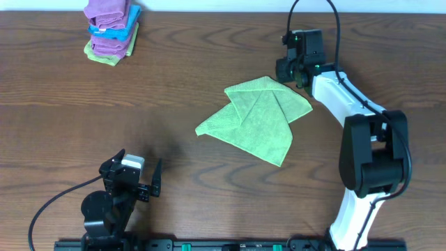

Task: Fold the cloth
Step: 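Release the cloth and raise the right gripper away, then retract the right arm and move the left gripper toward the cloth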

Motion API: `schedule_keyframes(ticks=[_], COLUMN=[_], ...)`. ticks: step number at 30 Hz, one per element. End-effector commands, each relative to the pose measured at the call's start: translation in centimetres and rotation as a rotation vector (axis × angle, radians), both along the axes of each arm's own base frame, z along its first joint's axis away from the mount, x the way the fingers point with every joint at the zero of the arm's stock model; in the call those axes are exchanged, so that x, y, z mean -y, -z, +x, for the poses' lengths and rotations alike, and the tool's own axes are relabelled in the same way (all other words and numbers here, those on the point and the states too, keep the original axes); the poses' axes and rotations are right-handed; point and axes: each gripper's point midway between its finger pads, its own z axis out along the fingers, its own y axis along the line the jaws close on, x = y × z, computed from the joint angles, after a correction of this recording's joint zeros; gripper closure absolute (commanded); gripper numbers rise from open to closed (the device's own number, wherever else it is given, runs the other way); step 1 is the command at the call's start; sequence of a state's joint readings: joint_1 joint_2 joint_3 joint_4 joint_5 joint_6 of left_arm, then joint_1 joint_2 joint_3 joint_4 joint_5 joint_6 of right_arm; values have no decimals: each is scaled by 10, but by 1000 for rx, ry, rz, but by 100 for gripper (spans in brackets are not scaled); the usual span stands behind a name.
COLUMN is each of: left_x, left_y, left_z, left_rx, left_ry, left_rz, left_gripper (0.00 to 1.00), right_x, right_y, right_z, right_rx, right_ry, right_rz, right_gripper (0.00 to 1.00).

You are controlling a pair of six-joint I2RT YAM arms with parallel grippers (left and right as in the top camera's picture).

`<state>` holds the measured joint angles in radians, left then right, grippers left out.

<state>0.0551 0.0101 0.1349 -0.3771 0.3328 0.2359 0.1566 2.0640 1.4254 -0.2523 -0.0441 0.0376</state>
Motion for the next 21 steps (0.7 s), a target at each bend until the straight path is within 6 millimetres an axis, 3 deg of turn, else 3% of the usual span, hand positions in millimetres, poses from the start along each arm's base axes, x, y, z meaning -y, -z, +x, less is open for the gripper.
schedule_keyframes(ticks=[1,8,14,17,21], left_x=[1,1,-2,-2,-2], left_y=[10,10,11,11,11], left_z=[0,0,0,0,0], left_rx=[-20,-20,-27,-27,-27], left_ry=[1,1,-18,-18,-19], left_rz=[-4,-4,-6,-6,-5], left_gripper=[5,5,5,5,5], right_x=[6,13,16,11,4], right_y=[-9,-79,-148,-192,-227], right_z=[5,-28,-92,-137,-184], right_rx=[-2,-100,-124,-91,-47], right_ry=[35,33,22,-5,-37], right_rz=[1,-25,-23,-18,-1], right_gripper=[99,99,98,98,98])
